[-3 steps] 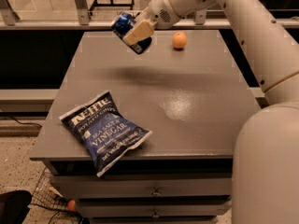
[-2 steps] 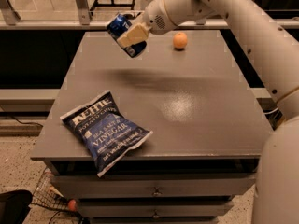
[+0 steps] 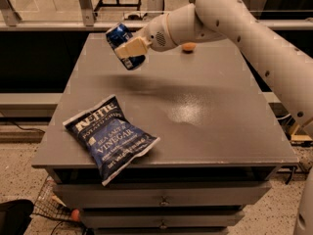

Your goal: Place pepsi can upright

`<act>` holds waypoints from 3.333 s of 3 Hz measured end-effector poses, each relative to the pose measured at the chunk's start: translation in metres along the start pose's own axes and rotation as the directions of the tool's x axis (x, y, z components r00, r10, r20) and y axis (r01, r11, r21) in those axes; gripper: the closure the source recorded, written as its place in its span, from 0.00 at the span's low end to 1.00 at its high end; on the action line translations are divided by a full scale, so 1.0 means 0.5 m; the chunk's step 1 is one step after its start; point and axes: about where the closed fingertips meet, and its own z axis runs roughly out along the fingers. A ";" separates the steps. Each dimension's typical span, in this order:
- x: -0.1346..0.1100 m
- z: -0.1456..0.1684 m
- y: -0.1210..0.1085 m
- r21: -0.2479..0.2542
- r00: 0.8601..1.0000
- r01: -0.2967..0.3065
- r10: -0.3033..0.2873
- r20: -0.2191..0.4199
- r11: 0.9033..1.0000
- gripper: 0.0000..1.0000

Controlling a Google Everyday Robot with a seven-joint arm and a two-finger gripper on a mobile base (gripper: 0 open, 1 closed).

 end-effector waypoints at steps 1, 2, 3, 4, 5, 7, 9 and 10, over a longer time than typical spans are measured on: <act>0.005 0.017 0.006 -0.034 0.996 -0.021 0.024 0.087 0.999 1.00; 0.010 0.036 0.010 -0.075 0.984 -0.020 0.033 0.173 0.997 1.00; 0.018 0.042 0.012 -0.061 0.982 -0.021 0.032 0.188 0.998 1.00; 0.036 0.052 0.012 -0.037 0.984 -0.028 0.034 0.176 0.999 1.00; 0.060 0.061 0.006 -0.032 0.982 -0.045 0.050 0.181 0.998 1.00; 0.118 0.079 -0.025 -0.069 0.950 -0.072 0.090 0.300 0.995 1.00; 0.110 0.076 -0.024 -0.069 0.950 -0.072 0.090 0.300 0.995 0.59; 0.109 0.075 -0.024 -0.069 0.950 -0.072 0.090 0.300 0.995 0.36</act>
Offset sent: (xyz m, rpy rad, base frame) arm 0.0024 0.0172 -0.0180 0.2930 -0.0335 0.0844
